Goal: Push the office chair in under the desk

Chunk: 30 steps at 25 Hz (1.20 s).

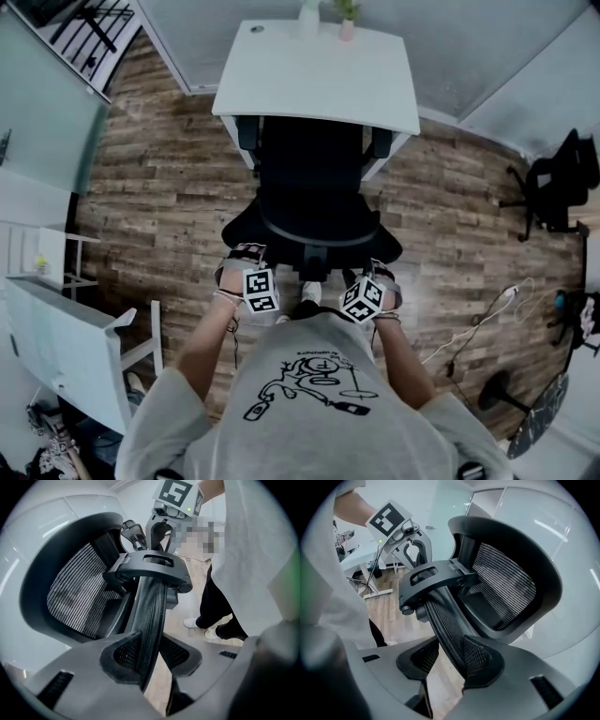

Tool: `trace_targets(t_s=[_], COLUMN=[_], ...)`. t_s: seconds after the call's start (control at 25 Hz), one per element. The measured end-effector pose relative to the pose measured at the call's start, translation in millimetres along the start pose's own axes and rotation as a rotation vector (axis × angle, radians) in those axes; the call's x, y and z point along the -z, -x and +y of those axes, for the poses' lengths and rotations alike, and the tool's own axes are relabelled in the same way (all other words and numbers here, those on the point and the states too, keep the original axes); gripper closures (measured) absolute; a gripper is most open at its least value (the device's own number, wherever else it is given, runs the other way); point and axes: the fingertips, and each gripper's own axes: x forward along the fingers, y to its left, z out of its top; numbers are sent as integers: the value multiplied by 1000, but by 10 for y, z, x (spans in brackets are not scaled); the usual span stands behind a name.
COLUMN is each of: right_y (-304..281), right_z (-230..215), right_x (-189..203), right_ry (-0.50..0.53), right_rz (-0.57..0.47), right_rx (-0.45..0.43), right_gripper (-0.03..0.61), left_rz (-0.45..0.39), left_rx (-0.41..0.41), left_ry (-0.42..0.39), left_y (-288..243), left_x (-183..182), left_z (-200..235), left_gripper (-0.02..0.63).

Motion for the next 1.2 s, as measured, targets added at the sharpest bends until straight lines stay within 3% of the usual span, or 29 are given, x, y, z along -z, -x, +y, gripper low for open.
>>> trace_targets(t_s=[0.8,1.2], right_y=[-306,-451], right_z=[-673,-901], right_x=[-216,-448], right_ry=[48,23], right_rz=[-45,-53], right_rx=[-12,-3], right_gripper=[407,407], left_rz=[44,60], left_rx=[-16,-28], left_ry=[51,62], left_y=[-292,-366], left_x=[-35,92], left_z=[667,1030], left_gripper=[489,483])
